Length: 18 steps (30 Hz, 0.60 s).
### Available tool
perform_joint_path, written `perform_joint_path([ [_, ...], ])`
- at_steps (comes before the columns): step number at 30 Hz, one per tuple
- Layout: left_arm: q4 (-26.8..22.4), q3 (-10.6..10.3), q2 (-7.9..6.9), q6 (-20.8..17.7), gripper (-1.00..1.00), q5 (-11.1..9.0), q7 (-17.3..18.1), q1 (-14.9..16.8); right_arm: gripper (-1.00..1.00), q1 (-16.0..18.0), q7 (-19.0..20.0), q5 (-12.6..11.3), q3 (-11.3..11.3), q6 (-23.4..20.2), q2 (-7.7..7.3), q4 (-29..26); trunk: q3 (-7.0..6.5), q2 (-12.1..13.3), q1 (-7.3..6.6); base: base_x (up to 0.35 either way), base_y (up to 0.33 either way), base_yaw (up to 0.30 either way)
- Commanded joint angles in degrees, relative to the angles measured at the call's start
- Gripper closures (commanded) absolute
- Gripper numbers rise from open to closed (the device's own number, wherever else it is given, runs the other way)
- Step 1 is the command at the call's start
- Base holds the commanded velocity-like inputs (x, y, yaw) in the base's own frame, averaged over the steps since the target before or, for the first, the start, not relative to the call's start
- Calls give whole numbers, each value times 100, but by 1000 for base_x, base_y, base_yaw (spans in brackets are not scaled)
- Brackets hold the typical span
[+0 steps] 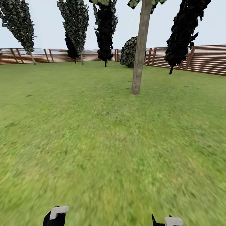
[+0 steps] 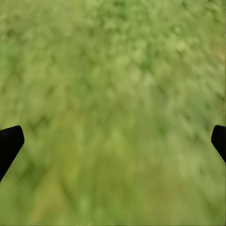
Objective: In the garden, pick up the pesticide atomizer on the floor and spray pesticide onto both trees until each tree trunk is fully covered.
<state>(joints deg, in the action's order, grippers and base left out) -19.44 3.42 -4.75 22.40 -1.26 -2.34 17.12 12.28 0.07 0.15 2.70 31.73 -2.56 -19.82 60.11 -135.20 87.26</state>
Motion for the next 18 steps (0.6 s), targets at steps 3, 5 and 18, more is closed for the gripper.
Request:
perform_joint_path([
  [3,5,1,0,19,100,-12,-4,5,-100,3,-3,3,11,18,1,4,5,-2,2,340,0,0],
  [5,6,1,0,19,100,-11,-4,4,-100,3,-5,3,11,18,1,4,5,-2,2,340,0,0],
  [18,8,1,0,19,100,-14,-8,5,-100,3,-13,3,11,18,1,4,5,-2,2,340,0,0],
])
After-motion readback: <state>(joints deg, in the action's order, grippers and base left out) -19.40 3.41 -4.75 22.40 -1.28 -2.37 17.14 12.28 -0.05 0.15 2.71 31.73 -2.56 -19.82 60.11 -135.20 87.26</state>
